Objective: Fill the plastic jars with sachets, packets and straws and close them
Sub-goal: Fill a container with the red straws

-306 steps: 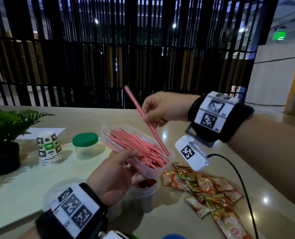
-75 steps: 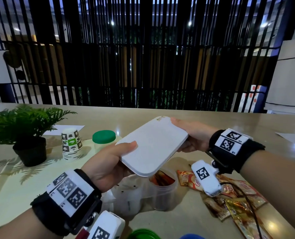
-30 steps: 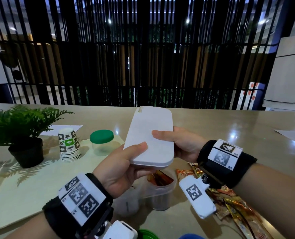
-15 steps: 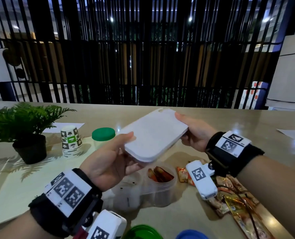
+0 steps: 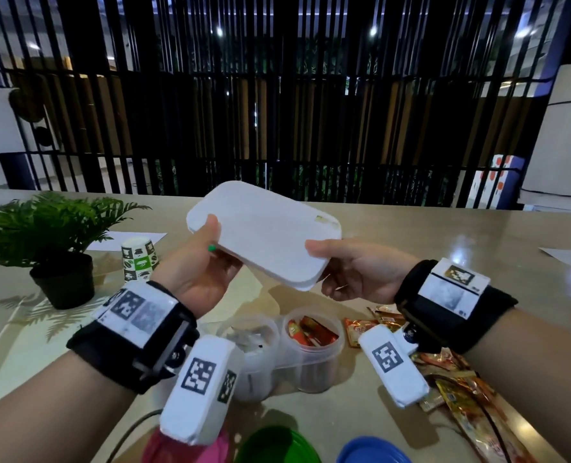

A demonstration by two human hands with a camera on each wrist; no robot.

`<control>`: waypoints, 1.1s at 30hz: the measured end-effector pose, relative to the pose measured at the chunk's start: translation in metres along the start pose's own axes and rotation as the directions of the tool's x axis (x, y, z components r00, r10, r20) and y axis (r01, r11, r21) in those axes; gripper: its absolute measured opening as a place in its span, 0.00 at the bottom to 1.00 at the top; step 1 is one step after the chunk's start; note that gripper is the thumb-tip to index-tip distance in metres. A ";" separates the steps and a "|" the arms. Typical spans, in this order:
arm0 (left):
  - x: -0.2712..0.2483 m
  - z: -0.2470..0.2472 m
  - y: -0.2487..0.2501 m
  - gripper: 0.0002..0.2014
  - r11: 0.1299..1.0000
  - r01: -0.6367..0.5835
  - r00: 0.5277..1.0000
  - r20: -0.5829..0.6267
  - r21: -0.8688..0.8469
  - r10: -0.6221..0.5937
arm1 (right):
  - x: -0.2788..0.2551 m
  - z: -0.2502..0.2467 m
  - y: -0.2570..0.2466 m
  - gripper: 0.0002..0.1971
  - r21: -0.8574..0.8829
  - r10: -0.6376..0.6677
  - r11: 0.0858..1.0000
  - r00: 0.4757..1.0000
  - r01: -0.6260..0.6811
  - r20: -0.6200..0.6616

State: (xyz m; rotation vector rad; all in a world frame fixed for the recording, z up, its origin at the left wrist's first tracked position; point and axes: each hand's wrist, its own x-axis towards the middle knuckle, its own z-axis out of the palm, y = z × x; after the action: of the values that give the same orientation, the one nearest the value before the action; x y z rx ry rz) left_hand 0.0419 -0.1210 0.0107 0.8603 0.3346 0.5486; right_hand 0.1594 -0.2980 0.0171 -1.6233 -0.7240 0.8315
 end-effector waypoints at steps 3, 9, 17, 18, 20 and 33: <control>-0.003 0.003 -0.003 0.11 0.991 0.005 0.997 0.077 0.130 -0.015 | 0.004 0.013 0.000 0.21 -0.005 -0.011 1.000 0.999 0.011 0.046; 0.003 -0.010 0.007 0.15 0.958 -0.034 0.995 0.098 0.284 0.006 | 0.012 0.023 -0.004 0.26 -0.158 0.019 0.987 0.993 0.000 0.120; 0.022 -0.079 0.057 0.17 0.910 0.020 0.985 -0.165 0.415 0.054 | 0.030 0.031 -0.003 0.12 -0.271 -0.040 0.961 0.998 0.053 0.054; 0.024 -0.091 0.063 0.17 0.891 0.017 0.980 -0.186 0.453 0.076 | 0.032 0.032 -0.003 0.12 -0.280 -0.042 0.959 0.998 0.053 0.045; 0.024 -0.115 0.071 0.14 0.842 0.011 0.976 -0.187 0.539 0.107 | 0.038 0.034 -0.005 0.10 -0.296 -0.043 0.954 0.999 0.048 0.023; 0.038 -0.208 0.080 0.07 0.608 0.170 0.968 -0.247 0.775 0.044 | 0.054 0.038 -0.017 0.04 -0.377 -0.114 0.925 0.984 0.054 -0.137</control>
State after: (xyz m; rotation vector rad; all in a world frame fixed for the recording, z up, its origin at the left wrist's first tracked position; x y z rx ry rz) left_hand -0.0540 0.0722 -0.0562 1.6551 0.8810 0.4240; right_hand 0.1583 -0.2302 0.0209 -1.9560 -0.8703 0.5150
